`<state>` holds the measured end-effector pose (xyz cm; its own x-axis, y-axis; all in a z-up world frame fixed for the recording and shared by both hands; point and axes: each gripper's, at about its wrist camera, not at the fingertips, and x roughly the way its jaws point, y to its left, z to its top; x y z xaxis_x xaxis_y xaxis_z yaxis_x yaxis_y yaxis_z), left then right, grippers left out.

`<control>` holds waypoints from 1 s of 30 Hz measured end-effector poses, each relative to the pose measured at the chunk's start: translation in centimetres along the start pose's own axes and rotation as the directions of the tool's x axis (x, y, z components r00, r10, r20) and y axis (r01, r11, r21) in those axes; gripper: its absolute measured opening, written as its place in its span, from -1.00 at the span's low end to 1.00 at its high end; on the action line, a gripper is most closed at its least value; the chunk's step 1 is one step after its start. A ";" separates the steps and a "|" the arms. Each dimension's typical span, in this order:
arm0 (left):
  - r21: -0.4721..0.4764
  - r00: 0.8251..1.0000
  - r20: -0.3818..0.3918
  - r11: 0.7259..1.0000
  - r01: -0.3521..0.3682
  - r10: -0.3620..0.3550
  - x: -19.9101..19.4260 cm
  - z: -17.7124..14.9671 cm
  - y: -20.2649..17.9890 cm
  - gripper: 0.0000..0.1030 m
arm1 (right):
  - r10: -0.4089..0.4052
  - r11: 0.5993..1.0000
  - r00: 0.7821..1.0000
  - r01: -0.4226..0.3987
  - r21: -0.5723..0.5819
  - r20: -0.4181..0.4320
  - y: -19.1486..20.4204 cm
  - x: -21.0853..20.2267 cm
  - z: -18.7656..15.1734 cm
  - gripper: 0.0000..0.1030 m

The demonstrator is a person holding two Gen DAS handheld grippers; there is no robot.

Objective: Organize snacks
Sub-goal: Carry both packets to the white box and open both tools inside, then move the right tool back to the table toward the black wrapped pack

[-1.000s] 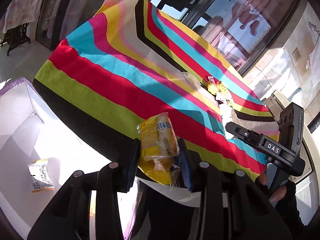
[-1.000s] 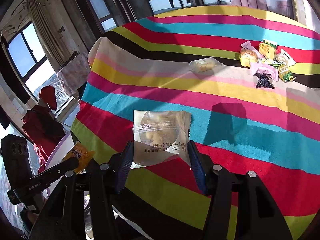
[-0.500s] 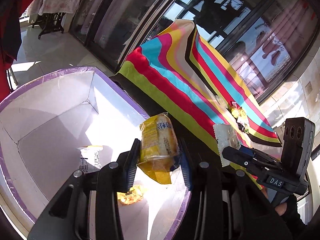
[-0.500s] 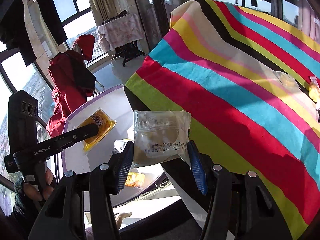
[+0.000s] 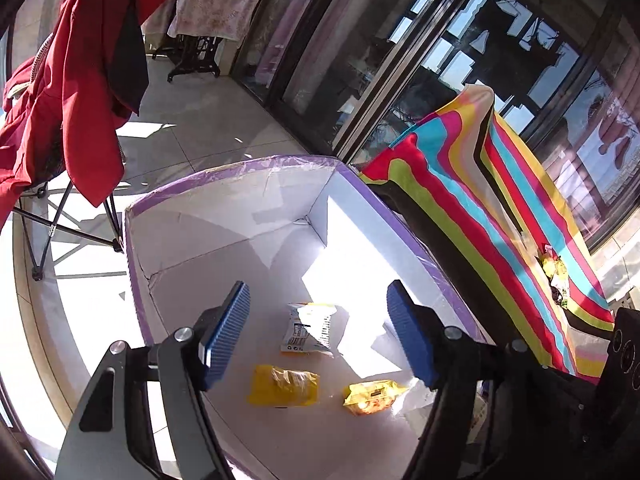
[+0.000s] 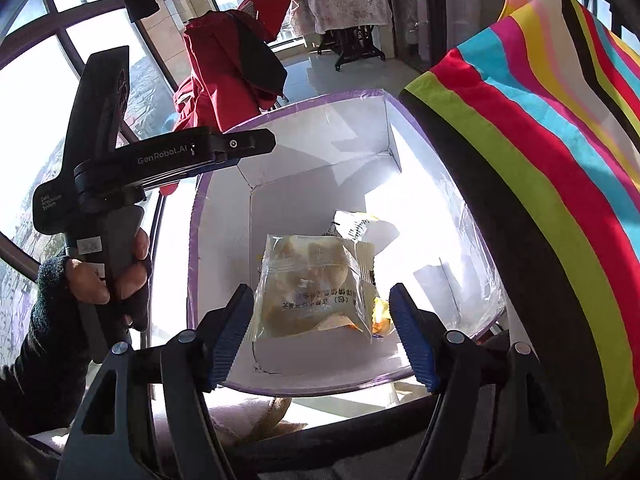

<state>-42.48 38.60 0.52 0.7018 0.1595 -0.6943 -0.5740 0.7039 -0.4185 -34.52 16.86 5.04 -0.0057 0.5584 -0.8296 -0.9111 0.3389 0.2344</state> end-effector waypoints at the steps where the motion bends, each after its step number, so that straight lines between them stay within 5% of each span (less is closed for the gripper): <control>1: -0.015 1.000 0.014 1.000 -0.011 0.012 -0.2 0.1 0.3 0.64 | 0.000 1.000 1.000 0.000 -0.007 0.012 0.2 -0.3 -0.1 0.50; 7: 0.001 0.997 0.030 0.998 -0.068 0.068 -0.4 0.3 -1.2 0.88 | -0.039 0.993 0.997 0.032 0.117 0.059 -3.0 -2.2 -0.7 0.52; 12: 0.174 0.990 0.036 0.974 -0.142 0.138 0.7 -0.5 -5.9 0.96 | -0.119 0.958 0.985 0.081 0.274 0.124 -8.0 -5.2 -2.0 0.52; 16: 0.346 0.989 0.010 0.928 -0.140 0.146 2.4 -1.8 -10.8 0.96 | -0.242 0.892 0.953 0.144 0.429 0.185 -13.0 -8.7 -4.1 0.60; 20: 0.458 0.996 -0.063 0.889 -0.028 0.064 3.8 -3.0 -15.9 0.96 | -0.342 0.790 0.916 0.158 0.592 0.212 -18.1 -12.3 -7.7 0.60; 24: 0.585 0.989 -0.145 0.807 0.079 0.008 5.6 -4.8 -22.7 0.96 | -0.434 0.691 0.882 0.193 0.697 0.186 -22.1 -15.3 -11.5 0.60; 28: 0.641 0.959 -0.275 0.729 0.240 -0.073 8.5 -7.4 -30.2 0.96 | -0.492 0.622 0.858 0.229 0.748 0.147 -24.8 -16.7 -14.5 0.60; 30: 0.631 0.940 -0.326 0.717 0.296 -0.101 10.4 -8.2 -33.4 0.96 | -0.517 0.606 0.847 0.259 0.752 0.125 -25.6 -17.1 -15.6 0.60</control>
<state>-19.49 11.05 2.52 0.5799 -0.1474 -0.8013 0.0625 0.9887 -0.1366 -17.52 -13.12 5.31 0.5180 0.3919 -0.7603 -0.2439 0.9196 0.3079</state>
